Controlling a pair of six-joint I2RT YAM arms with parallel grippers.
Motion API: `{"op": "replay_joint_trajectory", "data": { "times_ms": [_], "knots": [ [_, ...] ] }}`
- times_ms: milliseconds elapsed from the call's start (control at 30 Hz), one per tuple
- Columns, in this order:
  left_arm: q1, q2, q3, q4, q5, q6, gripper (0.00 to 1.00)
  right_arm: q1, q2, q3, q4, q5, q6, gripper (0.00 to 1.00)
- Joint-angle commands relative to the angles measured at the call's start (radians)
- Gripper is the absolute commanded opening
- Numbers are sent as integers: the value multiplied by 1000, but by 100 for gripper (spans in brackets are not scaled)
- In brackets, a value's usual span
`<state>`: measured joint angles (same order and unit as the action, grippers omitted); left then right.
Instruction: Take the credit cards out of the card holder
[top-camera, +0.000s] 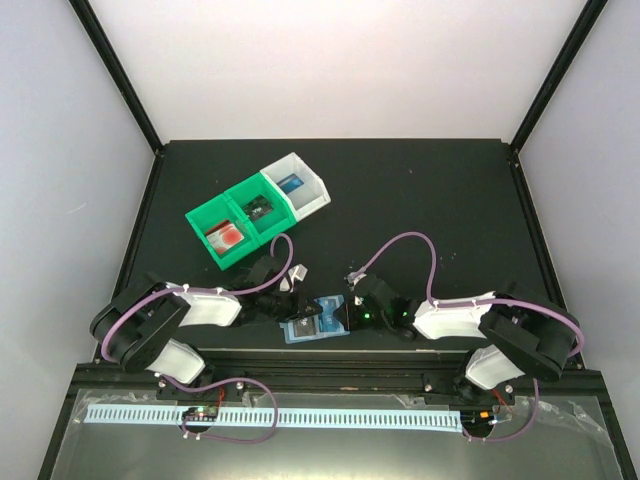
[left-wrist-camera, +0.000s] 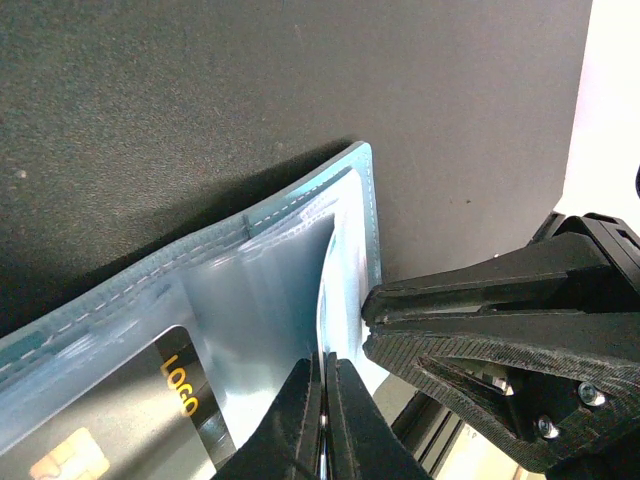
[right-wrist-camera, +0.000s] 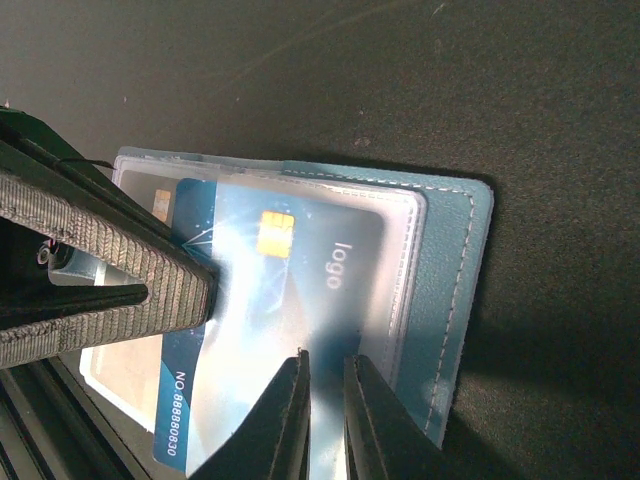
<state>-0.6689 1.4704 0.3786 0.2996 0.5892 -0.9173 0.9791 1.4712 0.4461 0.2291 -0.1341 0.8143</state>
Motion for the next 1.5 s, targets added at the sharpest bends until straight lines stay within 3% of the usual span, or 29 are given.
{"op": "replay_joint_trajectory", "data": {
  "times_ms": [0,933,1233,1467],
  "knots": [
    [5,-8,-4,-31,-18,19,2,-6,18,-23,-20,13,8,14],
    [63,-178,-56,-166,-28,49,2,-7,49,-23,-11,21,23,12],
    [65,-70,-94,94,141,-9,2,-9,-15,-23,20,-35,0,16],
    [67,-2,-121,231,162,-42,1,-48,-50,-48,88,-115,12,19]
  ]
}}
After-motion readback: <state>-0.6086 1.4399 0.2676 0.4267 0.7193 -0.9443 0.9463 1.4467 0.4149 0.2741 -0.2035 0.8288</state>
